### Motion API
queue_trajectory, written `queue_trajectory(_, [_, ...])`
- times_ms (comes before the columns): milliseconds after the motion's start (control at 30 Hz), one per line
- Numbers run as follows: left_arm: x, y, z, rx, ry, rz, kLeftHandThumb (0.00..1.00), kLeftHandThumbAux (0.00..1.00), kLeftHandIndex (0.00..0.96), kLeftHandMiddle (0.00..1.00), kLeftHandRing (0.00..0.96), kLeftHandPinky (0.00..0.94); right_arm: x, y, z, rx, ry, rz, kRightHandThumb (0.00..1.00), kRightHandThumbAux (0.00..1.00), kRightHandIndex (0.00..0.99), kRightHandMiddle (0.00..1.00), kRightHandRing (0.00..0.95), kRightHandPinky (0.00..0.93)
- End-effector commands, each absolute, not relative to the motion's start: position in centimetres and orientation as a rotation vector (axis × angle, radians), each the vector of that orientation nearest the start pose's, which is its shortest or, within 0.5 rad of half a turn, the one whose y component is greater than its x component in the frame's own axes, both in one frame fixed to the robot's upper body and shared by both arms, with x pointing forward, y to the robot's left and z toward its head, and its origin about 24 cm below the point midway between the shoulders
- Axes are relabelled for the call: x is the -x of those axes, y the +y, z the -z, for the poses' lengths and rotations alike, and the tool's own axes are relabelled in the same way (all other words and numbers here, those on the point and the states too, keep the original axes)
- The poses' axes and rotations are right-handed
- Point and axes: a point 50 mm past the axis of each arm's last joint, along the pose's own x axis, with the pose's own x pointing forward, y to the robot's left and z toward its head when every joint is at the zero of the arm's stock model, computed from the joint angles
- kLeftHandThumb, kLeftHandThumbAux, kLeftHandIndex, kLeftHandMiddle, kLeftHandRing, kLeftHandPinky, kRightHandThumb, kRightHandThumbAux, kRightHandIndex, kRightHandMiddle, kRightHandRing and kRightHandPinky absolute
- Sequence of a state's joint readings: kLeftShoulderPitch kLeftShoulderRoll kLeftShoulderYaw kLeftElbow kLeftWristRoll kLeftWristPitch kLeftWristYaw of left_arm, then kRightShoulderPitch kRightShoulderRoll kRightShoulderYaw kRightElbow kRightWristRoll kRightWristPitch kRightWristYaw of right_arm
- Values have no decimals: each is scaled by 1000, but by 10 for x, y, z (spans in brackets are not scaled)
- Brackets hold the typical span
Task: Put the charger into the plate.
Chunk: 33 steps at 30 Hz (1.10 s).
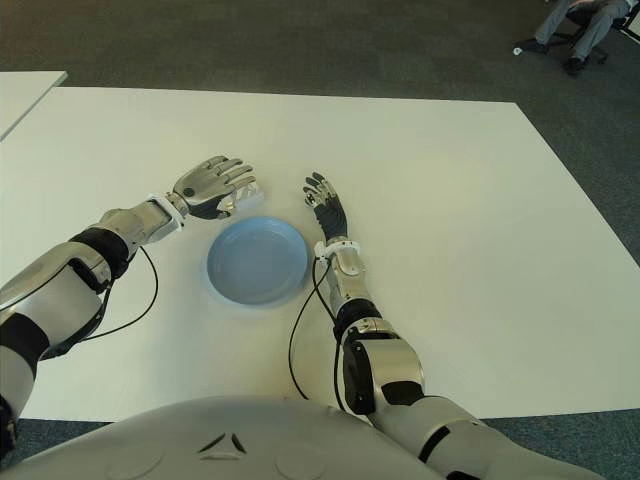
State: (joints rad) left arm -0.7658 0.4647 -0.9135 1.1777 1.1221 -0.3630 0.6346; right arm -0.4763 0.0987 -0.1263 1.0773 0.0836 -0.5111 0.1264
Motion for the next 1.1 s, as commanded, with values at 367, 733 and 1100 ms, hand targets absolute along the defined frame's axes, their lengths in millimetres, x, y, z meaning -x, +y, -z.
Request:
queue_trajectory(367, [-286,196,45,-1910,-230,916,0,655,0,21,0,14,-288,-88,40,-233,220,-142,0,552,112,172,153,164])
queue_trajectory(733, [-278,207,49,-1865,-114,1004,0,577,0,45,17,19,-288,-90,40,-234,219,-141,0,548,116,176,157,163])
queue_trajectory(1100, [-273,213,55,-1857,107,1172,0,629,0,2,0,0,-288,-90,40,-238,220,-145,0,551,117,183,162,172])
